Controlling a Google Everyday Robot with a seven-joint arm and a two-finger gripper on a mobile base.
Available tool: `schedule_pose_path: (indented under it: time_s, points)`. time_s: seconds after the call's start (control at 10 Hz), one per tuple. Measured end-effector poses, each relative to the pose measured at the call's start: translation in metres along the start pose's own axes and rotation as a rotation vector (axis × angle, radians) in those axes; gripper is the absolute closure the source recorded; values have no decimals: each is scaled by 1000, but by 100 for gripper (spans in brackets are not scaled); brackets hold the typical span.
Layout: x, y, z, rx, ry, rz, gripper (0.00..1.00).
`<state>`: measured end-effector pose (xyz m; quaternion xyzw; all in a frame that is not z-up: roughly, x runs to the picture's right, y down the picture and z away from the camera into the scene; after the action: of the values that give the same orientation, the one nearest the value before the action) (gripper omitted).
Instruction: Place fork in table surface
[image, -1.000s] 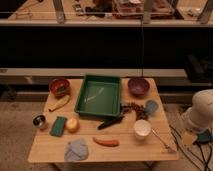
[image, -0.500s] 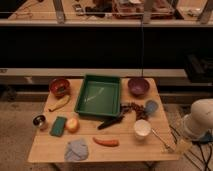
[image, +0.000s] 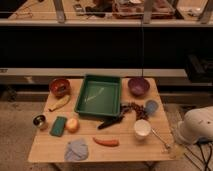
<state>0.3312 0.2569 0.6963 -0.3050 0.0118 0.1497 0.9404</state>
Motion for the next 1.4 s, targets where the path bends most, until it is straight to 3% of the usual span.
schedule_pose_path:
  time_s: [0.3,0.6,0.9,1.2,1.4]
  points:
    - [-2,-2,2,18,-15,-1,20]
    - [-21,-23,25,49,-16,-16,20]
    - [-19,-31,48,59,15,-8,20]
    - [-10,-39,53,45,61,30,20]
    - [-11,-41,56,42,65,45,20]
